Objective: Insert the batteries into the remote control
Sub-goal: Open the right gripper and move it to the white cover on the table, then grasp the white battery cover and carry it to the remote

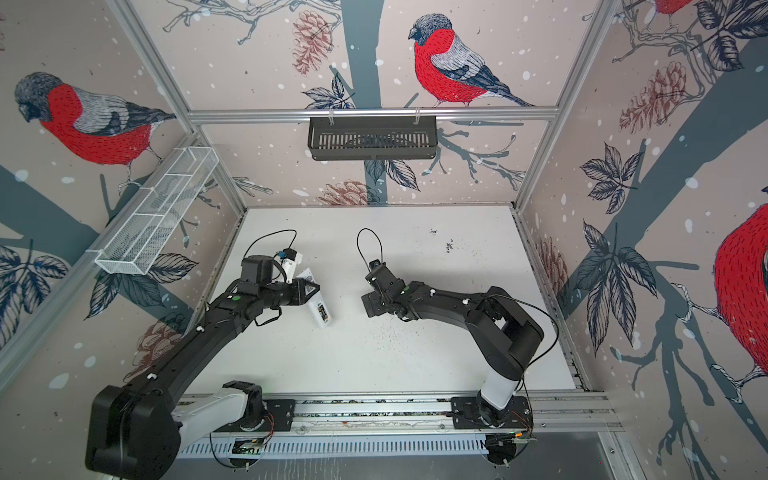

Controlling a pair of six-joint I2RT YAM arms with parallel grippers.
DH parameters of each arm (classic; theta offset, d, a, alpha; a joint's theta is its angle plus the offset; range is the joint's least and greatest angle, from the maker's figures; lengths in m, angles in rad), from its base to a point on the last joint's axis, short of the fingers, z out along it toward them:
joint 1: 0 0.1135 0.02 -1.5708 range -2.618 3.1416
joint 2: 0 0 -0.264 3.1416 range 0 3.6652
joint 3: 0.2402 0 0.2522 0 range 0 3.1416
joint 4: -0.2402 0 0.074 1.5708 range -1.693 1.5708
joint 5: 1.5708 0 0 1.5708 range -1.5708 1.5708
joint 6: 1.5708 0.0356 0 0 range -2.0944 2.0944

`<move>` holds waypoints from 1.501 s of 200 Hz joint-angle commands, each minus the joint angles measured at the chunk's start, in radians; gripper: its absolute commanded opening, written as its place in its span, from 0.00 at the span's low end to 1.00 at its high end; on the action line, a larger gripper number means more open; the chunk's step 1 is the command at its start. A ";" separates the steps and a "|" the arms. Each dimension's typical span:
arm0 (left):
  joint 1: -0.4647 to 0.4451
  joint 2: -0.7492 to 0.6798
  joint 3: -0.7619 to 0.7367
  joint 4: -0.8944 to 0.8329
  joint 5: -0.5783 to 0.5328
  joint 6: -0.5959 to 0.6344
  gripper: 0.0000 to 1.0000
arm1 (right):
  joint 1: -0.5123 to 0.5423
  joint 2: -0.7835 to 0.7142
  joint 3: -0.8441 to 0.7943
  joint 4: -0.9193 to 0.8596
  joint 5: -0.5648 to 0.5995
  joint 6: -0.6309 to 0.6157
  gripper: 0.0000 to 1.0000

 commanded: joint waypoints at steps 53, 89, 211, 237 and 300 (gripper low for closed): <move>0.007 -0.001 -0.004 0.036 0.048 -0.001 0.00 | -0.034 0.119 0.077 -0.070 -0.050 -0.136 0.69; 0.007 -0.005 -0.008 0.040 0.059 -0.005 0.00 | -0.062 0.169 0.114 -0.081 -0.100 -0.172 0.66; 0.007 -0.021 -0.024 0.053 0.083 -0.022 0.00 | -0.058 0.204 0.193 -0.136 -0.082 -0.187 0.24; 0.007 -0.023 -0.027 0.056 0.091 -0.024 0.00 | -0.040 0.166 0.189 -0.126 -0.074 -0.192 0.21; 0.007 -0.018 -0.039 0.120 0.201 -0.054 0.00 | 0.033 0.023 0.151 -0.021 -0.111 -0.173 0.21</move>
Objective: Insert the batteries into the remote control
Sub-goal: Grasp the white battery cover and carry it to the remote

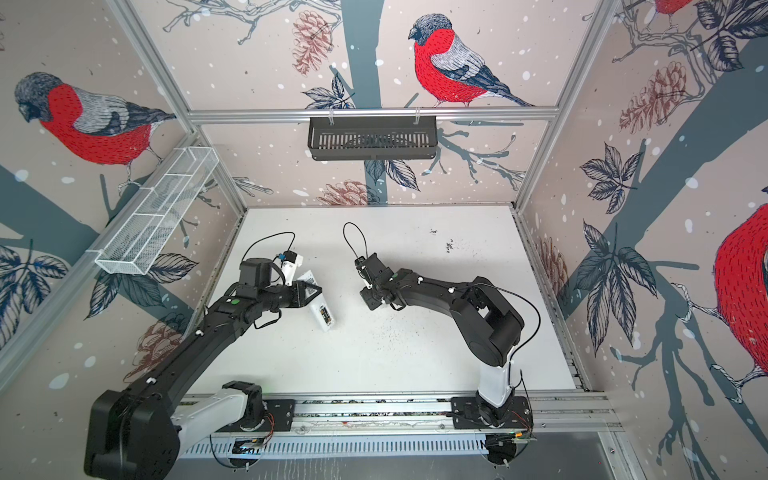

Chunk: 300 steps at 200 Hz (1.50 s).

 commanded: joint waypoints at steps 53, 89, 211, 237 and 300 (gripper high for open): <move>0.032 0.003 -0.034 0.222 0.291 -0.145 0.00 | 0.156 -0.234 -0.102 0.289 -0.013 0.016 0.23; 0.043 0.040 -0.056 0.388 0.467 -0.273 0.00 | 0.214 -0.337 -0.206 0.444 -0.010 0.003 0.26; 0.083 0.095 -0.124 0.636 0.569 -0.469 0.00 | 0.314 -0.402 -0.308 0.634 0.155 0.015 0.25; 0.090 0.103 -0.134 0.668 0.584 -0.496 0.00 | 0.331 -0.386 -0.311 0.653 0.192 0.013 0.25; 0.097 0.100 -0.136 0.669 0.583 -0.496 0.00 | 0.334 -0.350 -0.313 0.659 0.209 0.010 0.24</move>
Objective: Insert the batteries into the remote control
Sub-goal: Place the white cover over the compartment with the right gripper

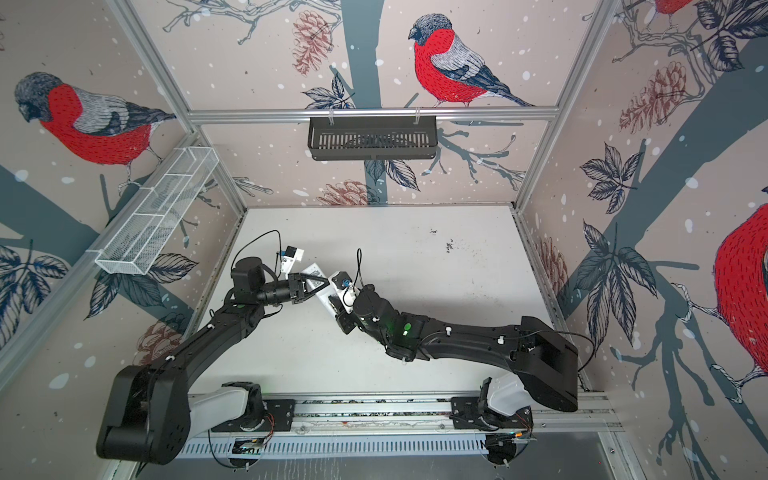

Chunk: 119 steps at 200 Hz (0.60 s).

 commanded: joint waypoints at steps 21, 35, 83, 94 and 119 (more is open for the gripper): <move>0.003 -0.003 0.000 0.056 0.034 -0.005 0.00 | 0.007 0.024 -0.001 0.039 0.024 0.002 0.24; 0.006 -0.003 -0.001 0.054 0.035 -0.003 0.00 | 0.012 0.030 0.000 0.041 0.024 0.002 0.24; 0.007 -0.009 -0.002 0.046 0.035 0.001 0.00 | 0.022 0.044 0.006 0.053 0.027 0.002 0.24; 0.007 -0.009 -0.001 0.047 0.034 0.001 0.00 | 0.028 0.046 0.011 0.054 0.039 -0.002 0.24; 0.010 -0.012 -0.001 0.045 0.036 0.001 0.00 | 0.036 0.056 0.009 0.054 0.068 -0.011 0.24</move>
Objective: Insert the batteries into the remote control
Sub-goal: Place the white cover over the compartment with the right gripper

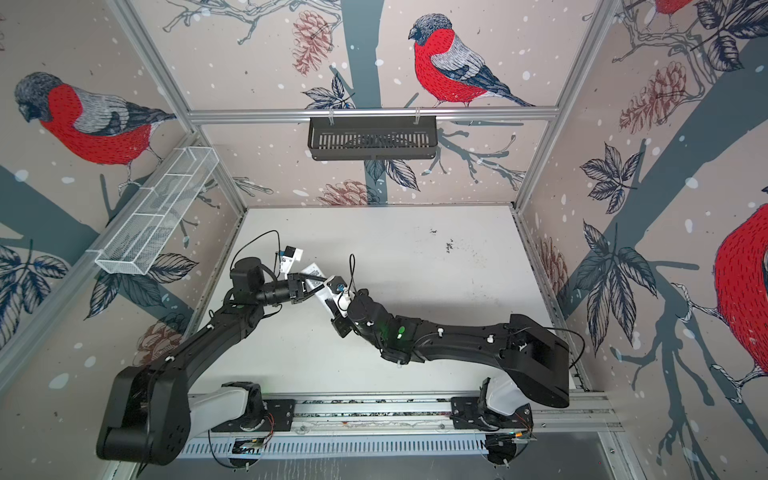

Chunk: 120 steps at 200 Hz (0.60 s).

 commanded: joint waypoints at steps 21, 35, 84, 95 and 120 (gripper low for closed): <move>0.007 -0.008 0.001 0.047 0.042 0.000 0.00 | 0.016 0.011 -0.005 0.026 0.054 -0.019 0.24; 0.006 -0.008 0.000 0.046 0.042 0.001 0.00 | 0.020 0.019 -0.002 0.014 0.065 -0.024 0.24; 0.012 -0.008 0.001 0.053 0.044 -0.001 0.00 | 0.039 0.019 -0.021 0.005 0.092 -0.055 0.24; 0.012 -0.006 0.001 0.054 0.045 -0.001 0.00 | 0.042 0.020 -0.025 0.002 0.095 -0.054 0.25; 0.011 -0.009 -0.001 0.054 0.044 -0.001 0.00 | 0.042 0.019 -0.021 -0.002 0.097 -0.049 0.34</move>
